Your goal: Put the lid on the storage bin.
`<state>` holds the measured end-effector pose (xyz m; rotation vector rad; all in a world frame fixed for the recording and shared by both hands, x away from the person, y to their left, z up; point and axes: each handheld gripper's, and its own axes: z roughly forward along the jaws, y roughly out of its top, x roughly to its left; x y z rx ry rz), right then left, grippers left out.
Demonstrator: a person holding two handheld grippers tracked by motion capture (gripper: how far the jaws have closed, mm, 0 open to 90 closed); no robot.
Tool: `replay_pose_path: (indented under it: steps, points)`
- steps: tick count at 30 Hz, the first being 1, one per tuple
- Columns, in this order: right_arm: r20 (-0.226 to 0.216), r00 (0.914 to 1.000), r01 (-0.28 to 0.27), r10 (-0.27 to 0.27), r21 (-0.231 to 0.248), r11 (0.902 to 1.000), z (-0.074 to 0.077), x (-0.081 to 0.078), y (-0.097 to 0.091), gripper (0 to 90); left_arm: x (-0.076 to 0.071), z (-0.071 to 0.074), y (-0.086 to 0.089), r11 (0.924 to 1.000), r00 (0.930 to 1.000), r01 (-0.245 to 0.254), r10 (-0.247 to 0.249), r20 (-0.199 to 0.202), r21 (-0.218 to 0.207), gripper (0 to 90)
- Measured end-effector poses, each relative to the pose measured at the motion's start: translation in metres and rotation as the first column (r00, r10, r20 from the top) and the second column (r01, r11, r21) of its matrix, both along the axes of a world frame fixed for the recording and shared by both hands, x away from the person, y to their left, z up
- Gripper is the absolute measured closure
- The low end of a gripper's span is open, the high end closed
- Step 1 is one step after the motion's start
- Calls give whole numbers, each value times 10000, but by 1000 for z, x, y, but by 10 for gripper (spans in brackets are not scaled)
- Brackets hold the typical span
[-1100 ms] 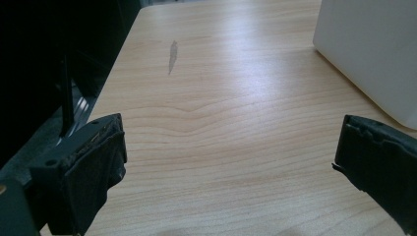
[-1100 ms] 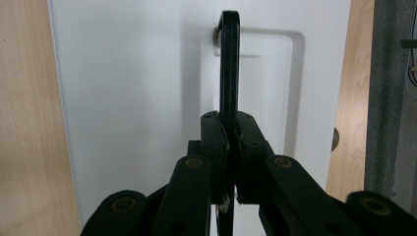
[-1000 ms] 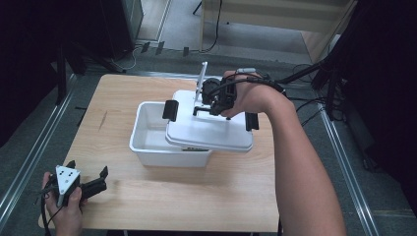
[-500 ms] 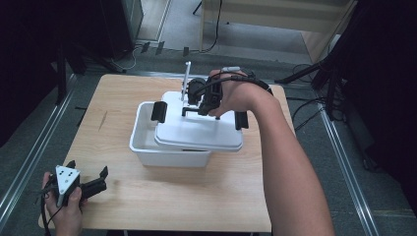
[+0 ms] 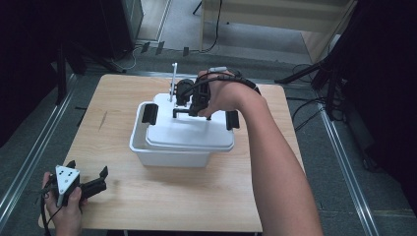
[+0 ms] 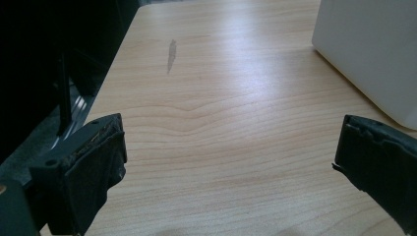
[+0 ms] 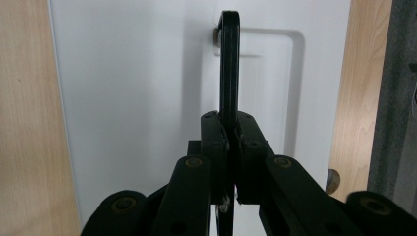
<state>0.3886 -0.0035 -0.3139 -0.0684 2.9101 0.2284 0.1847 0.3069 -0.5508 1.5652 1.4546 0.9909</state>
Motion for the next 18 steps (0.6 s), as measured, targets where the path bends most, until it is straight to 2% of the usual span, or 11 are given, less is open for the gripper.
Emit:
replay_pose_path:
  steps: [18]
  points:
    - [-58, 9998, -182, 182, -100, 9998, -5, -3, 25, 854, 2, 0, -1, 10000, 10000, 16, -16, 12, -16, 0]
